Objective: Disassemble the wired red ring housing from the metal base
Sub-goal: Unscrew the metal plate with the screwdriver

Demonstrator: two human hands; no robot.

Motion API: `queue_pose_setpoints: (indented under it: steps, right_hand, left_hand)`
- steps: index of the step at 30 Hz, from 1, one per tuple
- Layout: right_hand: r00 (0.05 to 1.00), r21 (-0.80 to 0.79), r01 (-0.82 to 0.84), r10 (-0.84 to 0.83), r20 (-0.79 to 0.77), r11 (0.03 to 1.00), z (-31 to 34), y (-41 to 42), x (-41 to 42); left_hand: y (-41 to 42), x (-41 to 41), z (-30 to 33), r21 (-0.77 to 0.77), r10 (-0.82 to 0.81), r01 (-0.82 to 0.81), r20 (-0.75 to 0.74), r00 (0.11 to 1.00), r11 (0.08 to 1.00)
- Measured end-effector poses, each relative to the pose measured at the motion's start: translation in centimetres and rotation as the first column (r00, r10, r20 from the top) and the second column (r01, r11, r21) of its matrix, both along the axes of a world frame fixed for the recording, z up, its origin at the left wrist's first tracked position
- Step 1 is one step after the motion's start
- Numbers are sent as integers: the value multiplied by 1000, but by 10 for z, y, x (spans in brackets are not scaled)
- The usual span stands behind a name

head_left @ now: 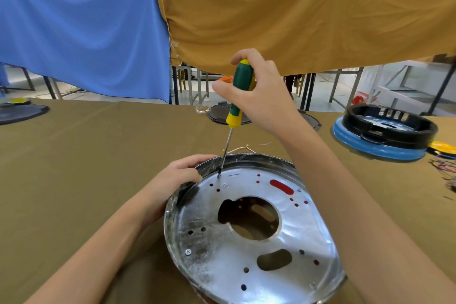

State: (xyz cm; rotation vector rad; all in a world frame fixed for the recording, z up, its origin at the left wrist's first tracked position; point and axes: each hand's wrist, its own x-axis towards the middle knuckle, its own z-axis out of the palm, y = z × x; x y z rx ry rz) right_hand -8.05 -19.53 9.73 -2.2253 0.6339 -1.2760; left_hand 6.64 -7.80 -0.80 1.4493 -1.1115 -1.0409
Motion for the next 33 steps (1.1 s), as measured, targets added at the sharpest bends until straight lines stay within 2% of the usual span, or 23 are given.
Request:
queue_pose_setpoints:
  steps: [2,4,7,9,13,17,21,25,28,30,33]
  right_hand:
    - [998,-25,59,-58,35,998,1,-2,-1]
    - [998,-8,38,-38,43,999,4,-2,-4]
    - [998,95,-39,33,60,995,7,-2,-5]
    - [997,150,-51,43,58,987,7,-1,-3]
    - [999,-20,47,-47,-6,999,2,0,-1]
    - [998,-20,54,-54,19,998,6,-1,-3]
    - [995,170,-48,32,95,984,8,0,-2]
    - [999,50,-34,33,21,998,3,3,2]
    - [1000,-1,-8,9,26,1000,5,2,1]
    - [999,42,-43,42,26,998,8,2,2]
    - [994,151,-97,88,65,984,10,1,1]
  left_hand:
    - [1,1,0,1,20,-20,11,1000,1000]
    - [2,0,1,-4,36,-36,17,999,999]
    - [3,0,1,-20,50,-49,59,997,999]
    - [5,2,1,-59,53,-46,138,989,997]
    - [6,6,2,-147,56,-16,272,961,989]
    - [4,9,4,-190,71,8,408,910,982]
    - [2,13,5,-167,98,5,598,795,986]
    - [-4,14,15,-59,9,56,763,647,997]
    - [-14,12,29,75,-107,87,885,452,993]
    - [-23,10,36,115,-141,95,931,336,989]
    - [-34,5,37,87,-119,123,950,288,989]
